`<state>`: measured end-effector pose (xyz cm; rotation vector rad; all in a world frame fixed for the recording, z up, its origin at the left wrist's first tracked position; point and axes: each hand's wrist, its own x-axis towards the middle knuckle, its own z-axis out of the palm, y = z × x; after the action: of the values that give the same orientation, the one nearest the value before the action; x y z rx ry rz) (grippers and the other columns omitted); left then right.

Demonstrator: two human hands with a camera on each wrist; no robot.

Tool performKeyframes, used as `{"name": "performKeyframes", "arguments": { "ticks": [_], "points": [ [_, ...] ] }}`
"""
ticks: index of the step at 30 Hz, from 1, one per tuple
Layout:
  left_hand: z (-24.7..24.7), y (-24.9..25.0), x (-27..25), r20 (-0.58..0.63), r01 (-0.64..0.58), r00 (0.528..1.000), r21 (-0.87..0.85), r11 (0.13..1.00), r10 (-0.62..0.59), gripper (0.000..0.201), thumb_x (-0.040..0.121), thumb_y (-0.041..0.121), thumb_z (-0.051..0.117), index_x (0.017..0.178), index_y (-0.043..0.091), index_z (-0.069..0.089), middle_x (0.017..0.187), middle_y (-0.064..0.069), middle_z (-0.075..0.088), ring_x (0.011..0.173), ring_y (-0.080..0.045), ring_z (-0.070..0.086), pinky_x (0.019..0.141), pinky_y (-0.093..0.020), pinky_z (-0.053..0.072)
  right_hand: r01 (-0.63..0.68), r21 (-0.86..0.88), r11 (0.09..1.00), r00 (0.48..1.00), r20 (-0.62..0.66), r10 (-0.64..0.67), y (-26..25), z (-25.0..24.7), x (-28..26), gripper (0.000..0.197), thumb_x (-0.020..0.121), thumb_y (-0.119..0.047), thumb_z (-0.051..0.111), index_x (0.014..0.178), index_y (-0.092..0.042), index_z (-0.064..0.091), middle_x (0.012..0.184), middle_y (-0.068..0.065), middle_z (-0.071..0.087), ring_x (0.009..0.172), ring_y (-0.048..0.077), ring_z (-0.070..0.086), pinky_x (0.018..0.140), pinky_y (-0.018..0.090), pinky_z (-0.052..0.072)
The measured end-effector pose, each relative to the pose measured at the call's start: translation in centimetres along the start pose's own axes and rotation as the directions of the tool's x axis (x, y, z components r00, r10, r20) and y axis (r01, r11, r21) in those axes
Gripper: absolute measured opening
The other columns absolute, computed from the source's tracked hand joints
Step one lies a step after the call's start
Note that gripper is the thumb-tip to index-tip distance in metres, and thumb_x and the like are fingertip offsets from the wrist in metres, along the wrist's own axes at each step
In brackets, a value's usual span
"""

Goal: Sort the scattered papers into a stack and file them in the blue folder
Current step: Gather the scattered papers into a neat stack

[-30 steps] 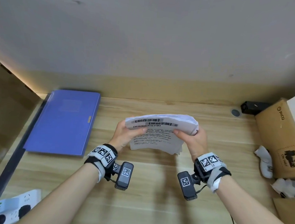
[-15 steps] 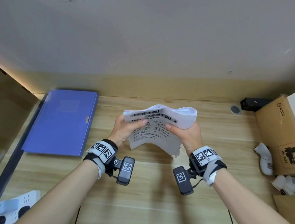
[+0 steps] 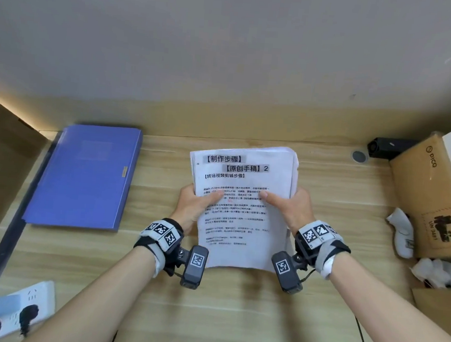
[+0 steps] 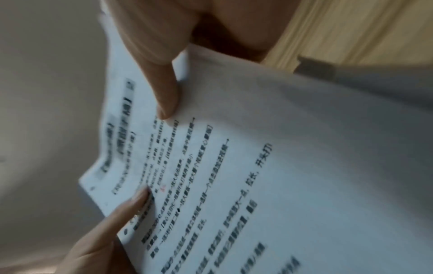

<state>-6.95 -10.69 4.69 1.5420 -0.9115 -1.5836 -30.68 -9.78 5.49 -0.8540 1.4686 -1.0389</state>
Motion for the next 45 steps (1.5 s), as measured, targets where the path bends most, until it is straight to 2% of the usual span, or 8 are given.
{"name": "performKeyframes", "arguments": {
  "ticks": [4,8,12,17,22,29,35,45],
  "points": [
    [1.9,-4.7,1.6,0.009,0.184,0.983,0.089,0.979,-0.186,0.026,0.087,0.003,0.070,0.112,0.010,0.063,0.114,-0.010,0.072,0.091,-0.018,0.072,0.073,-0.031,0.060,-0.143,-0.135,0.981,0.990,-0.004,0.143,4.8,-2.3,1.6,0.045,0.074,-0.008,0.081,0.114,-0.003,0.062,0.108,0.016,0.071,0.096,0.033,0.069,0.083,0.049,0.058],
    [3.1,-8.5,2.8,-0.053,0.322,0.947,0.158,0.933,-0.318,0.034,0.088,0.003,0.068,0.121,0.006,0.059,0.122,-0.014,0.068,0.101,-0.027,0.070,0.092,-0.046,0.057,-0.246,-0.309,0.919,0.963,0.027,0.267,8.8,-3.7,3.0,0.041,0.077,-0.001,0.073,0.116,-0.002,0.060,0.115,0.015,0.068,0.098,0.031,0.066,0.086,0.046,0.056],
    [3.4,-9.1,3.0,-0.146,0.312,0.946,0.152,0.938,-0.291,0.034,0.085,0.000,0.063,0.115,0.017,0.057,0.124,-0.011,0.068,0.101,-0.028,0.070,0.091,-0.050,0.057,-0.252,-0.432,0.866,0.966,-0.062,0.250,10.4,-4.2,3.6,0.045,0.073,-0.007,0.069,0.117,-0.010,0.059,0.108,0.005,0.068,0.095,0.025,0.065,0.084,0.041,0.056],
    [2.9,-8.6,1.8,-0.322,0.309,0.918,0.219,0.925,-0.231,0.059,0.088,0.004,0.060,0.144,0.008,0.041,0.140,-0.008,0.052,0.122,-0.024,0.055,0.107,-0.042,0.045,-0.248,-0.385,0.889,0.954,-0.259,0.154,10.3,-5.8,3.1,0.034,0.078,-0.008,0.069,0.110,-0.017,0.063,0.098,-0.003,0.067,0.088,0.020,0.065,0.087,0.036,0.055],
    [2.8,-10.1,-0.6,-0.292,0.359,0.911,0.212,0.909,-0.292,0.052,0.090,0.004,0.059,0.140,0.007,0.048,0.135,-0.007,0.056,0.122,-0.025,0.056,0.105,-0.039,0.046,-0.336,-0.451,0.827,0.942,-0.149,0.301,11.3,-6.7,1.5,0.014,0.074,-0.027,0.077,0.065,-0.018,0.071,0.069,0.000,0.073,0.072,0.025,0.071,0.074,0.045,0.060],
    [3.3,-11.4,-1.2,-0.230,0.311,0.936,0.182,0.933,-0.267,0.036,0.084,0.003,0.055,0.116,0.014,0.067,0.111,-0.001,0.073,0.097,-0.022,0.071,0.090,-0.048,0.058,-0.323,-0.636,0.701,0.945,-0.170,0.281,11.0,-5.6,-0.5,0.028,0.070,-0.031,0.071,0.090,-0.021,0.055,0.082,-0.006,0.063,0.070,0.013,0.060,0.054,0.024,0.040],
    [3.0,-11.7,-1.4,-0.208,0.299,0.943,0.186,0.936,-0.260,0.030,0.083,0.007,0.055,0.099,0.029,0.067,0.107,0.003,0.074,0.093,-0.023,0.072,0.089,-0.051,0.058,-0.307,-0.705,0.639,0.945,-0.143,0.295,11.5,-5.1,-0.8,0.021,0.065,-0.030,0.068,0.062,-0.023,0.049,0.064,-0.005,0.057,0.058,0.019,0.053,0.056,0.027,0.043],
    [2.8,-11.5,-1.4,-0.237,0.268,0.945,0.163,0.950,-0.226,0.030,0.089,0.000,0.053,0.110,0.017,0.062,0.109,0.002,0.067,0.090,-0.009,0.064,0.089,-0.034,0.053,-0.290,-0.699,0.654,0.956,-0.249,0.157,11.2,-5.2,-1.4,0.018,0.067,-0.033,0.074,0.063,-0.018,0.063,0.066,-0.002,0.066,0.066,0.023,0.063,0.057,0.028,0.045]
  ]
}}
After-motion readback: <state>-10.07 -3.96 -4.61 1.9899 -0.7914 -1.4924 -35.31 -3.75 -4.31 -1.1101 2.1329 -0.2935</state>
